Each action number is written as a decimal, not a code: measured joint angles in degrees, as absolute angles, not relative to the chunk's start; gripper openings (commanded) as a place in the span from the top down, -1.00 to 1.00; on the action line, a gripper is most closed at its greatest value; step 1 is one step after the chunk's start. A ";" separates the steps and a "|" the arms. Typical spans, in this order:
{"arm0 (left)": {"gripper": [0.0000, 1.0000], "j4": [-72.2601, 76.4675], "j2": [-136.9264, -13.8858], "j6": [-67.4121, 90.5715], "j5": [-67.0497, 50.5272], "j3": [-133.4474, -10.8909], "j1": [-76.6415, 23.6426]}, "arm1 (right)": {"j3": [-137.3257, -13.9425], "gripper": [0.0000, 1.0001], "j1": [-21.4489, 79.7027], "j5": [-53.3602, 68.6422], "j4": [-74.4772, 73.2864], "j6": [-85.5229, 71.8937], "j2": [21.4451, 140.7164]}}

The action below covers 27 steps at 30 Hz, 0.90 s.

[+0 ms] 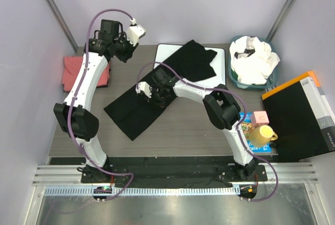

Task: Fold and stack the t-shirts
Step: Rotate the tshirt 90 degrees

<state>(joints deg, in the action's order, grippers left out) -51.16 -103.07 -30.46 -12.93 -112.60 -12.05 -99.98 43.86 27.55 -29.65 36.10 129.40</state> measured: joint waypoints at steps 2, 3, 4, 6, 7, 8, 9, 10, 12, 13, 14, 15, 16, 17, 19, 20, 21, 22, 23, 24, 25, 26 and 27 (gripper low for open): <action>0.55 -50.96 -102.78 -30.46 -12.60 -112.73 -12.88 | -98.08 0.98 43.81 27.18 -28.38 36.73 128.33; 0.55 -50.98 -102.61 -30.46 -12.43 -112.73 -13.26 | -97.03 0.98 43.81 27.05 -27.77 37.10 127.79; 0.55 -50.98 -102.43 -30.46 -12.19 -112.71 -13.58 | -95.70 0.98 43.81 26.83 -26.94 37.45 127.04; 0.55 -51.03 -102.19 -30.50 -11.70 -112.73 -14.06 | -92.84 0.98 43.81 26.28 -26.17 37.95 125.23; 0.54 -51.03 -102.10 -30.59 -11.53 -112.73 -14.33 | -91.18 0.98 43.79 25.96 -25.76 38.17 124.16; 0.53 -51.03 -102.02 -30.70 -11.42 -112.73 -14.52 | -89.62 0.98 43.79 25.71 -25.50 38.50 123.13; 0.53 -51.07 -101.95 -30.89 -11.18 -112.75 -14.68 | -87.70 0.98 43.79 25.26 -25.30 38.76 121.78; 0.52 -51.33 -101.95 -31.20 -10.98 -113.01 -14.90 | -85.47 0.98 43.79 24.75 -25.23 38.94 120.25; 0.51 -51.57 -101.95 -32.03 -10.46 -113.67 -15.27 | -81.12 0.98 43.75 23.83 -25.58 39.18 116.92; 0.51 -51.86 -101.95 -32.47 -10.26 -114.21 -15.44 | -78.74 0.98 43.68 23.27 -25.98 39.18 115.15; 0.51 -52.12 -101.95 -33.01 -10.09 -114.85 -15.64 | -76.36 0.98 43.64 22.83 -26.30 39.18 113.23; 0.51 -52.45 -101.95 -33.45 -10.00 -115.52 -15.86 | -74.28 0.98 43.57 22.33 -27.20 39.16 111.48; 0.51 -52.90 -101.95 -33.76 -9.93 -116.33 -16.12 | -72.20 0.97 43.53 21.93 -28.03 39.13 109.78; 0.51 -53.34 -102.00 -34.11 -9.82 -117.16 -16.36 | -69.91 0.98 43.48 21.47 -28.51 39.16 107.94; 0.51 -53.84 -102.00 -34.96 -9.76 -118.37 -16.91 | -66.32 0.98 43.24 20.47 -30.13 39.11 104.71; 0.51 -54.02 -102.00 -35.24 -9.67 -118.83 -17.28 | -64.03 0.98 42.83 19.92 -31.00 39.11 102.85; 0.51 -54.15 -102.00 -35.40 -9.65 -118.96 -17.54 | -62.41 0.98 42.54 19.55 -31.81 39.13 101.38; 0.51 -54.48 -102.00 -35.64 -9.65 -118.98 -17.87 | -60.51 0.98 42.13 19.18 -32.08 39.13 99.70; 0.51 -54.96 -102.00 -36.10 -9.65 -118.96 -18.15 | -59.09 0.98 41.58 18.79 -32.80 39.13 98.39; 0.51 -55.29 -102.00 -36.34 -9.65 -118.91 -18.39 | -57.49 0.98 40.86 18.46 -33.65 39.27 96.92; 0.51 -55.55 -102.00 -36.60 -9.63 -118.69 -18.72 | -55.79 0.98 39.94 17.85 -34.48 39.48 95.48; 0.51 -55.86 -102.00 -36.73 -9.63 -118.58 -18.92 | -54.28 0.98 39.13 17.41 -35.48 39.83 94.17; 0.51 -56.10 -102.00 -36.95 -9.63 -118.26 -19.20 | -53.12 0.98 38.20 17.04 -36.38 40.25 93.01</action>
<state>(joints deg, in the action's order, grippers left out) -56.10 -102.00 -36.95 -9.63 -118.26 -19.20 -53.12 38.20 17.04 -36.38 40.25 93.01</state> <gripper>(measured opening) 0.245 0.018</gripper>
